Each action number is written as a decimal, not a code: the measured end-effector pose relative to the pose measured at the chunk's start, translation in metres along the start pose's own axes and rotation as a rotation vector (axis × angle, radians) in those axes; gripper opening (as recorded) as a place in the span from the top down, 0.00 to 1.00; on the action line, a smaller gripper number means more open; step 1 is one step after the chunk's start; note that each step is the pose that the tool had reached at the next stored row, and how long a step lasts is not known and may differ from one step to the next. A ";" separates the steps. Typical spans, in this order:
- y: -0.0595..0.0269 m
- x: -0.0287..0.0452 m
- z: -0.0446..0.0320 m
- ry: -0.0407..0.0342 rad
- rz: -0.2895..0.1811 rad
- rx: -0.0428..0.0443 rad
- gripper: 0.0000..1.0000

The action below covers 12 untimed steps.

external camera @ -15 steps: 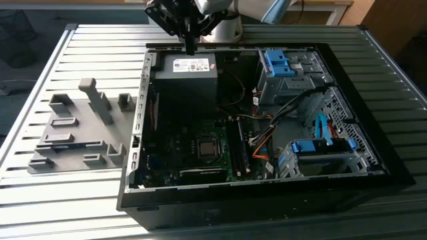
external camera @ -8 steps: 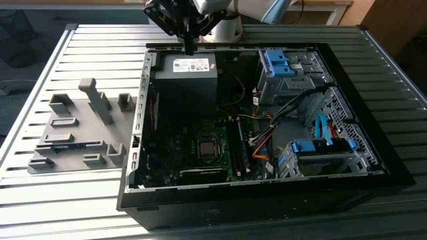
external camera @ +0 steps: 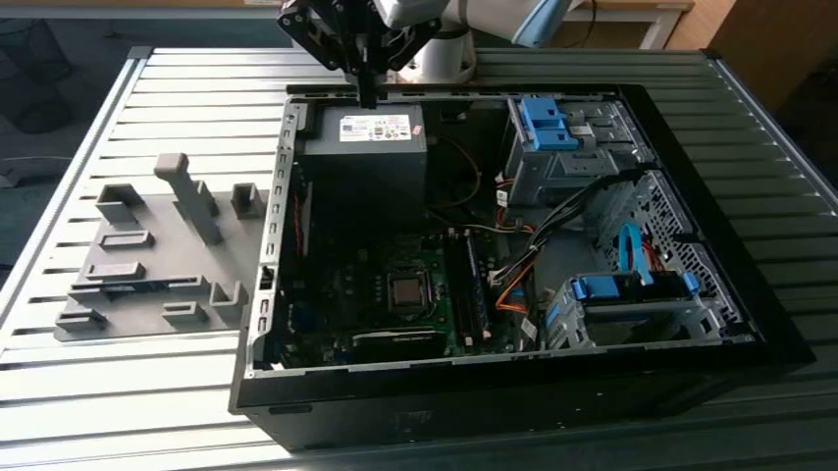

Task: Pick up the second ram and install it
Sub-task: 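Reach for the second ram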

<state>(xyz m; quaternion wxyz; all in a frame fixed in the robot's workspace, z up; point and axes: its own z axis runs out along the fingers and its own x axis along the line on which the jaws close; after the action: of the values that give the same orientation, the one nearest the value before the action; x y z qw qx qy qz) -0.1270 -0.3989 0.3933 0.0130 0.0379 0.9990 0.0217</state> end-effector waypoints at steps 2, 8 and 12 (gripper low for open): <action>0.0000 0.0007 0.0000 0.0000 0.000 -0.0001 0.89; -0.0002 0.0025 0.0000 0.0000 0.000 0.0000 0.89; -0.0003 0.0038 0.0000 -0.0001 0.000 -0.0001 0.89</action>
<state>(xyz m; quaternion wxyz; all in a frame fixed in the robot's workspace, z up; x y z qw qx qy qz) -0.1308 -0.3989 0.3932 0.0131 0.0379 0.9990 0.0217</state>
